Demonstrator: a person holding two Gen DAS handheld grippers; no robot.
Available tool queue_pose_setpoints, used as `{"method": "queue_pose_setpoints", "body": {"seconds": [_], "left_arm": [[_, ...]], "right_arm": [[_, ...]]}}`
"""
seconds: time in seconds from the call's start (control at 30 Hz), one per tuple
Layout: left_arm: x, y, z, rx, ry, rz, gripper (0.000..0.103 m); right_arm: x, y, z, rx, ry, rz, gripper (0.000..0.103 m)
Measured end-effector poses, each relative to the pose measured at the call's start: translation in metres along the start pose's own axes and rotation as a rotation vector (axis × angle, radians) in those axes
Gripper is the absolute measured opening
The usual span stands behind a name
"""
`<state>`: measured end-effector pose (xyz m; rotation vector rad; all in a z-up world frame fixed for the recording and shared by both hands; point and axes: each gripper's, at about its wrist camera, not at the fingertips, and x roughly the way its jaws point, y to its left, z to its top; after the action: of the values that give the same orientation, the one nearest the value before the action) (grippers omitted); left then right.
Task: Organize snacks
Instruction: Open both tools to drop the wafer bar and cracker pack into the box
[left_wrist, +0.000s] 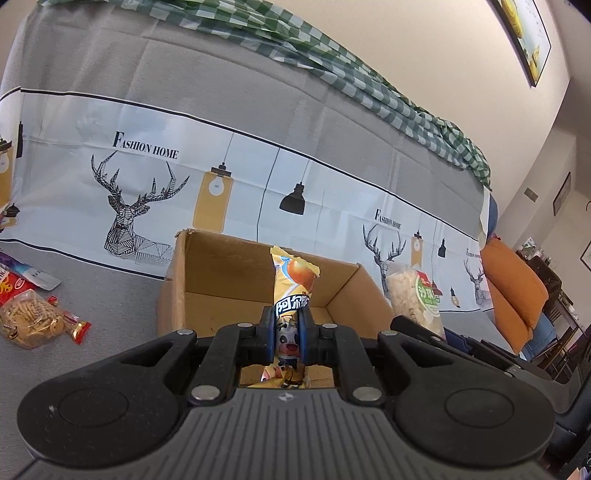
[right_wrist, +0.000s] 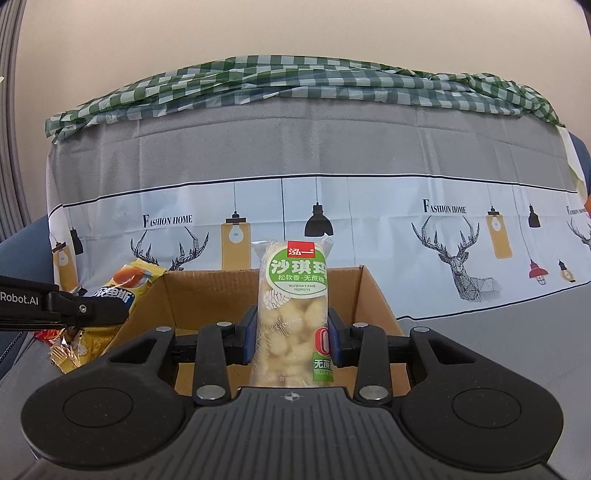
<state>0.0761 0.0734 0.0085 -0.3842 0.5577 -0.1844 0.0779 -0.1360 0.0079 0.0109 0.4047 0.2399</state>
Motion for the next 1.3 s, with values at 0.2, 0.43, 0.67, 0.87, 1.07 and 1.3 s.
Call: {"method": "queue_pose_setpoints", "body": {"seconds": [0.2,0.43,0.67,0.87,1.07,1.3], "left_arm": [[0.000,-0.002,-0.001,-0.002,-0.001,-0.016,0.013],[0.000,-0.004,-0.001,-0.014,0.009,-0.071,0.034],[-0.002,0.001,0.002,-0.035,-0.008,-0.053,0.054],[-0.012,0.014,0.011,-0.041,-0.080,0.026,0.053],[-0.025,0.039,0.031,-0.047,-0.146,0.083,0.028],[-0.027,0.090,0.063,-0.112,-0.136,0.114,0.020]], "right_arm": [[0.001,-0.001,-0.001,0.006,0.000,-0.002,0.038],[0.001,-0.002,-0.001,0.011,0.000,0.011,0.039],[-0.001,-0.001,-0.001,0.005,-0.016,0.019,0.052],[0.001,0.002,-0.001,0.008,-0.015,0.025,0.054],[0.001,0.015,0.000,0.013,-0.023,0.052,0.054],[-0.001,0.041,0.002,0.024,-0.038,0.136,0.027]]}}
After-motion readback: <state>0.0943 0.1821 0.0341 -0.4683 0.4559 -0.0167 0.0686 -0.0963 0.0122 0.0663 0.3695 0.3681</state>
